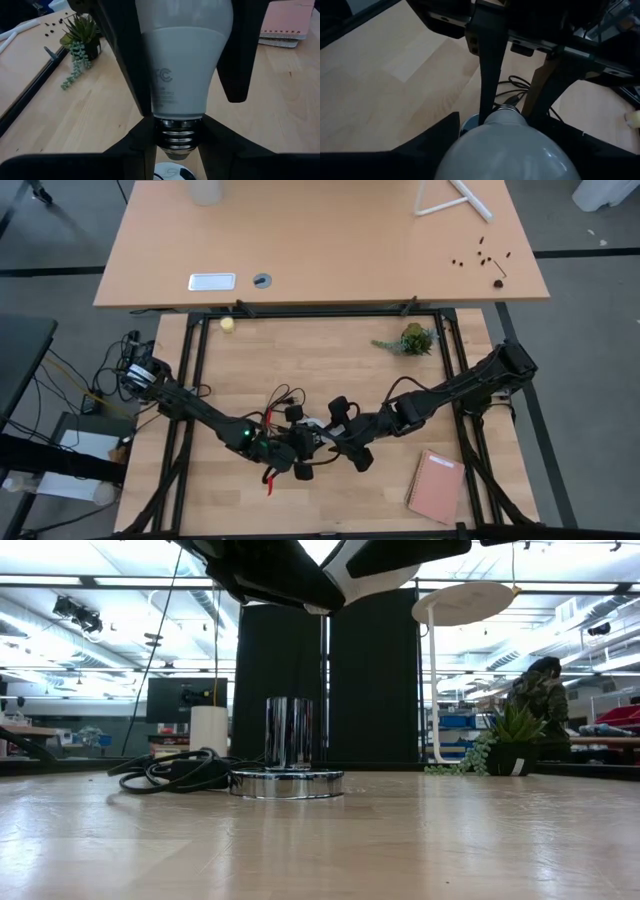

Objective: Screw lightbulb
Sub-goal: Insert the light bulb into the lamp

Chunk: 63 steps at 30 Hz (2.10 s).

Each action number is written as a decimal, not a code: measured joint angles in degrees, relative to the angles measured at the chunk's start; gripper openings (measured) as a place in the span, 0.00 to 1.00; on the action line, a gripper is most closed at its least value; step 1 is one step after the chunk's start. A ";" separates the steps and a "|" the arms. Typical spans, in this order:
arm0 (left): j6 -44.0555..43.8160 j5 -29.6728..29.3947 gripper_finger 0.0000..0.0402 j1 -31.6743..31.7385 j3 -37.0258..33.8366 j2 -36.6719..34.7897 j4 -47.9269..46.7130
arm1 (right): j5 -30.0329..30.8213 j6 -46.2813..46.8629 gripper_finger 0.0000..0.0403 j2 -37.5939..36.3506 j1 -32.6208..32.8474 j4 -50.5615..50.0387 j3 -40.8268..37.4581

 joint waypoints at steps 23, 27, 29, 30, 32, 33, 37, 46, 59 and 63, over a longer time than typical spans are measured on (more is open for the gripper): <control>-0.07 -0.02 0.34 0.00 0.00 0.00 0.27 | -0.09 0.04 0.64 0.04 -0.04 0.07 0.00; -0.66 -0.06 0.37 0.00 0.03 0.00 0.36 | -0.09 0.02 0.63 0.04 -0.11 0.03 0.00; -0.85 -0.18 0.38 0.00 0.07 0.00 0.44 | -0.09 0.02 0.62 0.04 -0.17 0.00 0.00; -0.87 -0.24 0.38 0.00 0.09 0.00 0.48 | -0.11 0.02 0.62 0.07 -0.22 0.00 0.00; -0.85 -0.29 0.40 0.00 0.10 0.00 0.34 | -0.13 0.02 0.63 0.07 -0.37 -0.05 0.00; -0.67 -0.33 0.40 0.02 0.11 0.00 0.21 | -0.13 0.02 0.63 -0.03 -0.42 -0.22 0.00; 0.27 -0.75 0.43 0.00 0.32 -0.04 -0.81 | -0.15 0.09 0.64 -0.62 -0.57 -2.12 -0.04; -3.69 -0.65 0.52 -0.76 0.36 -0.35 -9.28 | -0.13 3.40 0.64 -1.55 -0.59 -9.53 -0.09; -26.48 -12.29 0.53 -12.45 -8.26 -0.20 -12.05 | -2.61 10.79 0.64 -1.55 -1.59 -14.46 -0.07; -30.42 -14.92 0.53 -12.56 -15.70 -0.11 -1.26 | -2.62 11.06 0.64 -1.55 -3.02 -14.48 0.70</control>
